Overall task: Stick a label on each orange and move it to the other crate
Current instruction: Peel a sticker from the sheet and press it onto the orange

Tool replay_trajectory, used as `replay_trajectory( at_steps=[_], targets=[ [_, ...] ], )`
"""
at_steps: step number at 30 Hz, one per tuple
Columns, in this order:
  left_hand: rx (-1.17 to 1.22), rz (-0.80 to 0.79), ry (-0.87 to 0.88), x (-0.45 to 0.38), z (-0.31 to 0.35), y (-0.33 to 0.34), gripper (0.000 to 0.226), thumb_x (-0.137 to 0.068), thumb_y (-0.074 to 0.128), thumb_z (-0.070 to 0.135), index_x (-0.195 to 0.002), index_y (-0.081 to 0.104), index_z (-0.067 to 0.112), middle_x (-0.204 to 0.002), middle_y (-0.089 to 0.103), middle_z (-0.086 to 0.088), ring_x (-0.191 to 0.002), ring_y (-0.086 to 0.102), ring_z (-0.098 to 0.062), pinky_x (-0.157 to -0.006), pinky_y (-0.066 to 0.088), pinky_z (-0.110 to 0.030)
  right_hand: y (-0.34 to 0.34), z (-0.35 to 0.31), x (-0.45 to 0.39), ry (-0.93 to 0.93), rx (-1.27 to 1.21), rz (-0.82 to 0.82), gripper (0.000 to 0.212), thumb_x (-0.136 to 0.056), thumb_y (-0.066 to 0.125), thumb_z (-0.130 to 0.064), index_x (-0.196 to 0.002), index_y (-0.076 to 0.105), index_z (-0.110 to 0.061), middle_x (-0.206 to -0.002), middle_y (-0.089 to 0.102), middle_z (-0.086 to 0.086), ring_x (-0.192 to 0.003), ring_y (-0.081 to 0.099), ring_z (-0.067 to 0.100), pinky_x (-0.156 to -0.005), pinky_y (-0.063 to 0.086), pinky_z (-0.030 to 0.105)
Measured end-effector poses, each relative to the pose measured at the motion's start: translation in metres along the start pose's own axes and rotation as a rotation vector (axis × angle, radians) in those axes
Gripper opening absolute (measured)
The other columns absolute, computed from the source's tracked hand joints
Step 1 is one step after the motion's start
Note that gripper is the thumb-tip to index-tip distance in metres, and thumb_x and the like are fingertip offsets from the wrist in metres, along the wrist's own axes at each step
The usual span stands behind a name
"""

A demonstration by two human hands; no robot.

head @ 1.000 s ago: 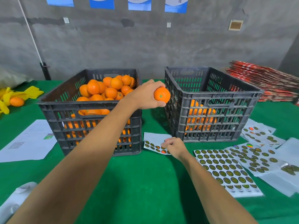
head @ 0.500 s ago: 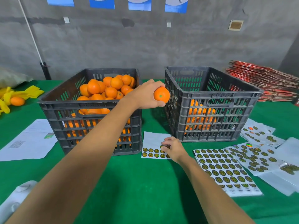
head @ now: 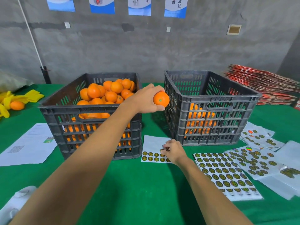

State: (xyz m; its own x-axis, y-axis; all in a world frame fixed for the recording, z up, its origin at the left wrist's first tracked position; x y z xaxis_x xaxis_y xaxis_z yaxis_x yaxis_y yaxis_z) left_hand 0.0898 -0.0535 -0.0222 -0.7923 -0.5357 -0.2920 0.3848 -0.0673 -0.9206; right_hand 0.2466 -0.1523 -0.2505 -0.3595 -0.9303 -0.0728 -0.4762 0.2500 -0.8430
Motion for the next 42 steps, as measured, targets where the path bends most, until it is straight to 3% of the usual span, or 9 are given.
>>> replay_trajectory(
  at_steps=[4,18,25,30,34,37,42],
  targets=[
    [-0.01,-0.005,0.008,0.001,0.001,0.0,0.074,-0.086,0.078,0.051,-0.147,0.042,0.03,-0.136,0.048,-0.005,-0.119,0.055,-0.028,-0.094,0.048,-0.04,0.005,0.008,0.007,-0.025,0.05,0.058,0.035,-0.1,0.062,-0.04,-0.125,0.073,-0.019,-0.137,0.056,0.0,-0.125,0.044,0.023,-0.107,0.039,0.04],
    [0.011,0.004,0.003,0.0,-0.001,0.0,0.075,-0.085,0.078,0.053,-0.147,0.041,0.031,-0.136,0.048,-0.004,-0.119,0.056,-0.028,-0.1,0.05,-0.046,0.015,0.008,0.017,-0.207,0.206,0.293,0.017,-0.102,0.06,-0.027,-0.111,0.075,-0.026,-0.111,0.071,-0.008,-0.093,0.055,0.019,-0.083,0.04,0.032],
    [0.03,0.017,0.007,0.0,-0.001,0.0,0.076,-0.084,0.079,0.053,-0.147,0.042,0.031,-0.137,0.049,-0.003,-0.12,0.055,-0.027,-0.101,0.05,-0.047,0.014,0.001,0.017,-0.277,0.289,0.298,0.019,-0.104,0.053,-0.02,-0.105,0.071,-0.015,-0.107,0.065,-0.002,-0.094,0.055,0.022,-0.082,0.045,0.034],
    [0.039,0.016,0.0,0.001,-0.001,-0.002,0.077,-0.084,0.078,0.053,-0.148,0.041,0.031,-0.138,0.048,-0.003,-0.12,0.055,-0.027,-0.1,0.049,-0.045,0.014,-0.014,0.02,-0.235,0.439,0.195,0.013,-0.103,0.042,-0.014,-0.109,0.054,-0.014,-0.101,0.065,0.003,-0.09,0.059,0.024,-0.075,0.042,0.033],
    [0.051,0.019,-0.001,-0.001,-0.002,0.0,0.077,-0.085,0.078,0.053,-0.148,0.04,0.031,-0.139,0.048,-0.003,-0.121,0.054,-0.026,-0.097,0.047,-0.041,0.009,-0.013,0.025,-0.115,0.245,0.224,0.009,-0.109,0.037,-0.025,-0.103,0.044,-0.02,-0.08,0.06,-0.003,-0.069,0.058,0.022,-0.059,0.042,0.037],
    [0.083,0.04,0.009,-0.003,-0.005,0.001,0.076,-0.085,0.077,0.054,-0.147,0.04,0.031,-0.138,0.05,-0.003,-0.12,0.054,-0.025,-0.098,0.048,-0.043,-0.004,-0.021,0.028,-0.129,-0.046,0.264,0.009,-0.108,0.037,-0.034,-0.101,0.042,-0.034,-0.08,0.06,-0.008,-0.065,0.059,0.014,-0.061,0.051,0.04],
    [0.21,0.128,-0.046,-0.008,-0.011,0.0,0.074,-0.087,0.077,0.052,-0.146,0.041,0.027,-0.138,0.055,-0.004,-0.114,0.058,-0.025,-0.095,0.053,-0.046,-0.061,-0.067,0.014,-0.201,-0.446,0.663,0.007,-0.107,0.045,-0.033,-0.103,0.05,-0.036,-0.094,0.056,-0.018,-0.079,0.057,0.006,-0.067,0.05,0.035]
  ],
)
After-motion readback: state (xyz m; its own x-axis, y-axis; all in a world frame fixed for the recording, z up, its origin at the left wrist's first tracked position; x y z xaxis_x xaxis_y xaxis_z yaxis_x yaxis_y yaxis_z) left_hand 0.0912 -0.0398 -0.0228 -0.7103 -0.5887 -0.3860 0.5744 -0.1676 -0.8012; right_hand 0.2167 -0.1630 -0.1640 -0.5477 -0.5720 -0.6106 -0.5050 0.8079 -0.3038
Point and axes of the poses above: each hand's wrist, its own x-axis away from the middle knuckle, its own y-axis out of the palm, z = x × y, the point moved 1 cm from there along -x, towards the middle knuckle
